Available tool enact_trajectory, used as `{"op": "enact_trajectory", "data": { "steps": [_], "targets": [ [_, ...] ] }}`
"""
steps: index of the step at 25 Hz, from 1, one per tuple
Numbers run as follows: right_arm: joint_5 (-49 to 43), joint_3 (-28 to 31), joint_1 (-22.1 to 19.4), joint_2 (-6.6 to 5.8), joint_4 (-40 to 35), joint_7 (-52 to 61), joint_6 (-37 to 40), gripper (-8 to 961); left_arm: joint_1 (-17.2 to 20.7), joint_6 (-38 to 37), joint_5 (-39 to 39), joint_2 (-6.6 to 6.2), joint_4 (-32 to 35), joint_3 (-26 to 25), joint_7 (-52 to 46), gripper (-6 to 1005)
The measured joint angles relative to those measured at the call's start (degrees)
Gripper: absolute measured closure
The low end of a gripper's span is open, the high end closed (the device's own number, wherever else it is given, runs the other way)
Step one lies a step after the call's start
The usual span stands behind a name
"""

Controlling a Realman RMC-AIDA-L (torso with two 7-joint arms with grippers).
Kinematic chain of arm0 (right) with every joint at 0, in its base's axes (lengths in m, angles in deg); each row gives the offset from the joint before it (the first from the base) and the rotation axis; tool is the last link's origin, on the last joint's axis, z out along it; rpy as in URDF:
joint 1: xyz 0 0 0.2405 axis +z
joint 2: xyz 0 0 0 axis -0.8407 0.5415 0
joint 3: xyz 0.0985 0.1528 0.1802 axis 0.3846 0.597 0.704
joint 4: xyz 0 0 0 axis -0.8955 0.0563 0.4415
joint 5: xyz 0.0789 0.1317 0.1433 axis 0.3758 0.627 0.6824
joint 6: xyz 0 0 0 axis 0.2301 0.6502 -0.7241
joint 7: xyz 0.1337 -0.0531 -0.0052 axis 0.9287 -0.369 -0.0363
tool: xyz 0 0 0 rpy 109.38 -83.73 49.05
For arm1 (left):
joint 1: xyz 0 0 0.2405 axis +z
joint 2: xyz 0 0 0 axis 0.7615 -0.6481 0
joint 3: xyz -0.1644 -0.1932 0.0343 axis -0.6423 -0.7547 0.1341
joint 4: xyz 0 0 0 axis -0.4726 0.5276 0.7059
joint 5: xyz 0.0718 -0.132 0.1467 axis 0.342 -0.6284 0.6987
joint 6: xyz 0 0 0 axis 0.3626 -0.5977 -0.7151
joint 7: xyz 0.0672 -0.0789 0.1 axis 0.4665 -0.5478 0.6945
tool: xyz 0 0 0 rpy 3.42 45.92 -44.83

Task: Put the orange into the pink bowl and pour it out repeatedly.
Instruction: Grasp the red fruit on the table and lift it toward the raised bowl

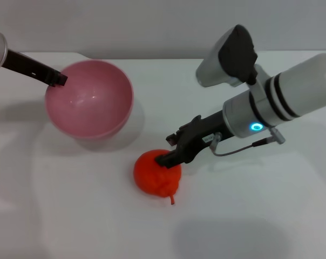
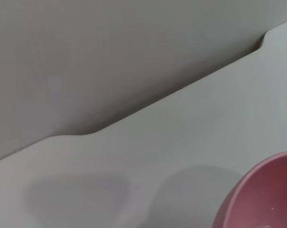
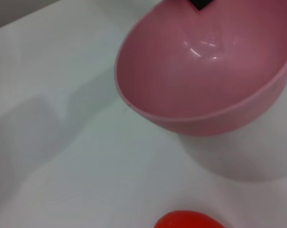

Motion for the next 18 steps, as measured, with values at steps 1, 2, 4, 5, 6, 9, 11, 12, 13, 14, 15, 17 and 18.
{"op": "enact_trajectory", "data": {
  "steps": [1,2,4,5,6,9,11,12,13,14,15,17,18],
  "targets": [
    [0.4,-0.8,0.0,0.00,0.2,0.2,-0.6,301,0.0,0.0,0.0,0.00,0.0,0.0,0.0,956],
    [0.8,-1.5,0.1,0.00,0.4,0.4,-1.1,301,0.0,-0.2,0.0,0.08,0.0,0.0,0.0,956],
    [1.6,-2.4,0.1,0.01,0.6,0.4,-1.6,301,0.1,-0.3,0.0,0.08,0.0,0.0,0.0,956],
    [1.8,-2.6,0.1,0.02,0.7,0.5,-1.8,302,0.1,-0.3,0.0,0.08,0.0,0.0,0.0,956],
    [2.0,-2.8,0.0,0.05,0.7,0.5,-1.8,302,0.1,-0.3,0.0,0.08,0.0,0.0,0.0,956],
    [2.5,-3.1,-0.1,0.10,1.0,0.6,-1.9,302,0.1,-0.3,0.0,0.08,0.1,0.0,0.0,956],
    [2.8,-3.1,0.1,0.10,1.7,0.6,-2.0,302,0.0,-0.3,0.0,0.07,0.1,0.0,0.1,956],
    [2.8,-3.1,0.1,0.10,1.7,0.6,-2.0,303,0.0,-0.3,0.0,0.07,0.1,0.0,0.1,956],
    [2.8,-3.2,0.2,0.09,1.9,0.6,-2.0,303,-0.1,-0.3,0.0,0.07,0.1,0.0,0.1,956],
    [2.8,-3.2,0.4,0.08,2.1,0.6,-2.0,303,-0.1,-0.3,0.0,0.07,0.2,0.0,0.1,956],
    [2.9,-3.3,0.5,0.07,2.2,0.6,-2.0,303,-0.1,-0.3,0.0,0.08,0.2,0.0,0.1,956],
    [2.9,-3.3,0.8,0.07,2.9,0.6,-2.0,303,-0.1,-0.3,0.0,0.11,0.2,0.0,0.1,956],
    [2.9,-3.4,1.1,0.09,3.4,0.6,-2.0,304,0.0,-0.4,0.0,0.14,0.2,0.0,0.1,956]
  ]
}}
